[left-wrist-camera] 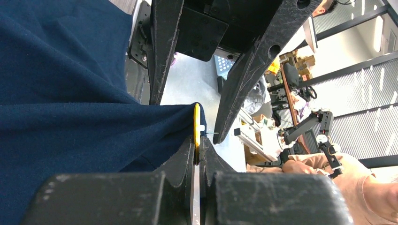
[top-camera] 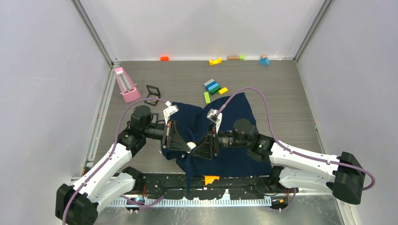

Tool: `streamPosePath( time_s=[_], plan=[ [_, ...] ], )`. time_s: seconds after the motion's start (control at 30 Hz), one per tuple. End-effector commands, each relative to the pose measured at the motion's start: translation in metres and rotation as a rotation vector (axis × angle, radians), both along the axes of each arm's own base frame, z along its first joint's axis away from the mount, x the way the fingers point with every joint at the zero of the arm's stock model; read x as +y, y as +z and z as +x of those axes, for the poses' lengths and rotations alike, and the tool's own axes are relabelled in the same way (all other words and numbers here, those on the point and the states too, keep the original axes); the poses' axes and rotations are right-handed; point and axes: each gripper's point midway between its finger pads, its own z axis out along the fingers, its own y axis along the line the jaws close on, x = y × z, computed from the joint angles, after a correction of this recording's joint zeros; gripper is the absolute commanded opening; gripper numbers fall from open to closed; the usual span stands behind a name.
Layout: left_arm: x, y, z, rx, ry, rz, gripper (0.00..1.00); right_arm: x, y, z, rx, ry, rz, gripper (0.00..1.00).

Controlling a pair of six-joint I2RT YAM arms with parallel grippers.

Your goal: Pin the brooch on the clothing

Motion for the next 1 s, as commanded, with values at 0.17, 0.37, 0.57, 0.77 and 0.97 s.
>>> streamPosePath(
  time_s=[0.17,0.37,0.57,0.77,0.97],
  plan=[
    [0.002,0.010,-0.007,-0.043,-0.040,-0.043,0.00,0.004,0.042,0.007,-0.068,-0.038,0.123,0.57],
    [0.002,0.012,-0.007,-0.052,-0.044,-0.052,0.00,0.007,0.035,0.017,-0.052,-0.090,0.100,0.49],
    [0.002,0.013,-0.008,-0.053,-0.049,-0.057,0.00,0.006,0.033,0.026,-0.036,-0.144,0.101,0.39],
    [0.001,0.013,-0.011,-0.051,-0.062,-0.059,0.00,0.007,0.028,0.035,-0.011,-0.192,0.066,0.27],
    [0.001,0.014,-0.013,-0.060,-0.066,-0.064,0.00,0.004,0.019,0.048,0.017,-0.272,0.021,0.18]
  ],
)
